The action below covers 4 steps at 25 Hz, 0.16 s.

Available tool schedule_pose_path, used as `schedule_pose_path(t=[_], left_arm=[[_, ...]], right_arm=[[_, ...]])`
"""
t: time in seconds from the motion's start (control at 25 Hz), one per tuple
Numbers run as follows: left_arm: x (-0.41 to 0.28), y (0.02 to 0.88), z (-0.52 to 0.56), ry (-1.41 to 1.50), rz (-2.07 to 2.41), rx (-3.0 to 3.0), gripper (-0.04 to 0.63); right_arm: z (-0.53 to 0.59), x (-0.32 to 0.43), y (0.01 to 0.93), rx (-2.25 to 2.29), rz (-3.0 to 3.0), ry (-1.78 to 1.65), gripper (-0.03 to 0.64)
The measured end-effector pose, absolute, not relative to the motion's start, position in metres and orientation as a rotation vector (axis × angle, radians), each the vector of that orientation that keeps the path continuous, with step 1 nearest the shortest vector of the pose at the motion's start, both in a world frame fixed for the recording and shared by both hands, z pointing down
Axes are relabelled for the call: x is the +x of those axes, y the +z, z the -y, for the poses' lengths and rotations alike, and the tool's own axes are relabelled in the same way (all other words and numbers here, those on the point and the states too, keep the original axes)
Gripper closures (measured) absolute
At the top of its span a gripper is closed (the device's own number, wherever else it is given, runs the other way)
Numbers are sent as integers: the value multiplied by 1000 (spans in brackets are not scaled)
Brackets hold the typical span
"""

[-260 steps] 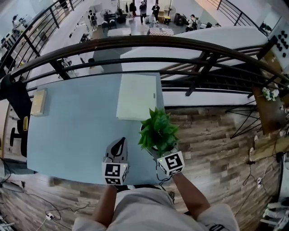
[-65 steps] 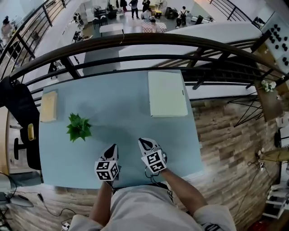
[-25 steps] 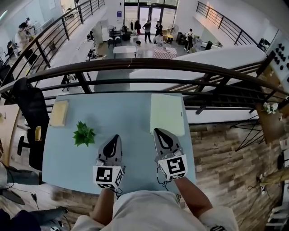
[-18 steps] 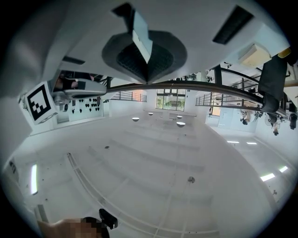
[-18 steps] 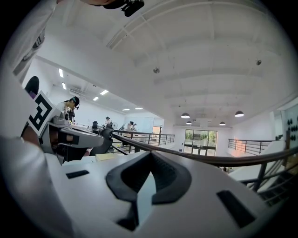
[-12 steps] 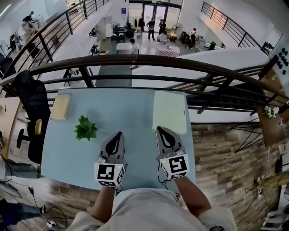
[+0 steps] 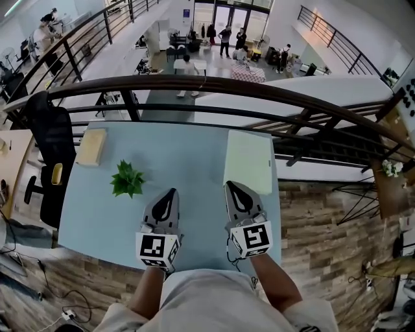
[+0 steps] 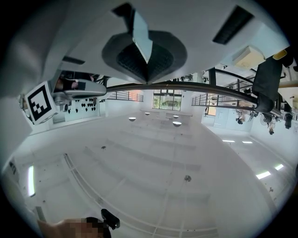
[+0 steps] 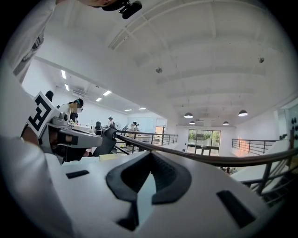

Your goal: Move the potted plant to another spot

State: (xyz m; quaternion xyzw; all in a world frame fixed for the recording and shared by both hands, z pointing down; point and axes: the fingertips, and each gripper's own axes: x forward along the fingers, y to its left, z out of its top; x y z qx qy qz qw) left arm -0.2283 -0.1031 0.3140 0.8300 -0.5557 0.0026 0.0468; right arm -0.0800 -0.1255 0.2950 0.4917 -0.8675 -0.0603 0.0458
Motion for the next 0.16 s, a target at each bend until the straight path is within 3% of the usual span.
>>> schedule_pose_path(t=[0.16], left_arm=[[-237,317,103,16,1710,2522,584]], right_arm=[[126,-85,297,1501,2654,-167,614]])
